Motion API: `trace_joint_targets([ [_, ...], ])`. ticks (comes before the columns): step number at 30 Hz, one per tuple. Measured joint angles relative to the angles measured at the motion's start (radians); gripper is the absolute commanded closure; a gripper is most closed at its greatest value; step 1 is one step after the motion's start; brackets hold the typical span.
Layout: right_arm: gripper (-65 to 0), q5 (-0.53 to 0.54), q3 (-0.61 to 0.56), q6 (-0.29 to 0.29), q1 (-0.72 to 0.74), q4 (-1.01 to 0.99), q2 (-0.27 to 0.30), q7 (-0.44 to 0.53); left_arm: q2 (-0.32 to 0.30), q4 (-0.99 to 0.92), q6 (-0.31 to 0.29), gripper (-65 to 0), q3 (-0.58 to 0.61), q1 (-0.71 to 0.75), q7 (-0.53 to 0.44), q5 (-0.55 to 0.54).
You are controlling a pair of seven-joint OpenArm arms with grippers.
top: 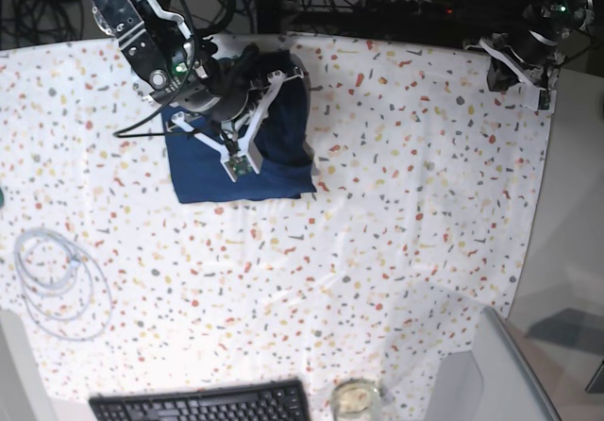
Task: Layout the t-shirt on the table in an organized manner, then fold the t-shirt properly
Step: 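Press the folded navy shirt flat with the right gripper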
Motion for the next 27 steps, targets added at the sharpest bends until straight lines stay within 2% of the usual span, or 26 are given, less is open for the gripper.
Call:
trace_joint_targets([
  [4, -1.4, -0.003, -0.011, 0.000, 0.015, -0.125, -0.001, 0.045, 0.001, 0.000, 0.000, 0.0, 0.002, -0.014, 0.008, 0.003],
  [7, -1.4, -0.007, 0.000, -0.014, -0.003, -0.034, 0.014, 0.018, 0.001, 0.000, 0.000, 0.0, 0.002, -0.026, 0.001, -0.002],
  [10, -1.4, 0.017, 0.114, -0.013, -0.056, 0.147, 0.037, 0.025, 0.001, 0.000, 0.000, 0.0, 0.003, -0.024, 0.006, 0.000],
  [13, -1.4, -0.005, 0.252, -0.027, -0.105, 0.173, 0.058, 0.012, 0.000, 0.000, 0.000, 0.0, 0.002, -0.025, 0.006, 0.002],
  [15, -1.4, -0.017, 0.302, -0.038, -0.123, 0.151, 0.062, 0.008, 0.001, 0.000, 0.000, 0.0, 0.002, -0.027, 0.005, 0.002],
  [18, -1.4, 0.003, 0.301, -0.032, -0.118, 0.083, 0.049, 0.025, 0.000, 0.000, 0.000, 0.0, 0.002, -0.028, 0.005, 0.002],
  [23, -1.4, 0.000, 0.291, -0.027, -0.127, -0.068, 0.046, 0.117, 0.001, 0.000, 0.000, 0.0, 0.003, -0.039, 0.005, 0.002],
  [27, -1.4, -0.002, 0.297, -0.038, -0.159, -0.006, 0.051, 0.115, 0.000, 0.000, 0.000, 0.0, 0.005, -0.044, 0.005, 0.002],
])
